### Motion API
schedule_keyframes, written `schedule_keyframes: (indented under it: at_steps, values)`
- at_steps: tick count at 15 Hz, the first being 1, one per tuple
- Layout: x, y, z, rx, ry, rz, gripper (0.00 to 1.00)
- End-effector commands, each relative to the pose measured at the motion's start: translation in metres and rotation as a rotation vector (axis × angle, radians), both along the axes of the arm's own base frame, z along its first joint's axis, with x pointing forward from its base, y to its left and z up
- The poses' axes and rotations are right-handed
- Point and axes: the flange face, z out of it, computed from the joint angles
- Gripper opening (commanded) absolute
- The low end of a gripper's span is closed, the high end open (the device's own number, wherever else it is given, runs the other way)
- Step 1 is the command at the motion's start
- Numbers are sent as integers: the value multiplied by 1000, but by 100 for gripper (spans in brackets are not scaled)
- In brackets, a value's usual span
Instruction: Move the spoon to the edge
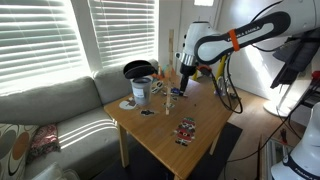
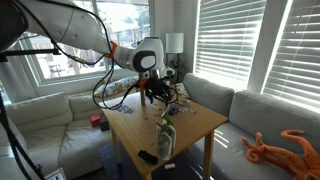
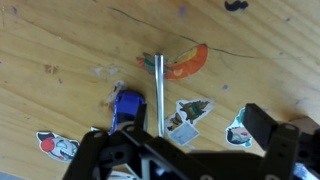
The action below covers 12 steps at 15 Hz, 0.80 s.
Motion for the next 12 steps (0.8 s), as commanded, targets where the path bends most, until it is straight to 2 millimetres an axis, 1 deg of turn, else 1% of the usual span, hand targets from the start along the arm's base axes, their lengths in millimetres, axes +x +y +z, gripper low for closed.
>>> schedule_keyframes:
  at_steps: [1, 2, 6, 10, 12]
  values:
    - [5, -6, -12, 26, -35, 10, 98]
    - [7, -8, -15, 29, -48, 25, 100]
    - [12, -10, -20, 40, -82, 99, 99]
    - [12, -9, -14, 40, -103, 163, 97]
    - [13, -7, -13, 39, -102, 187, 99]
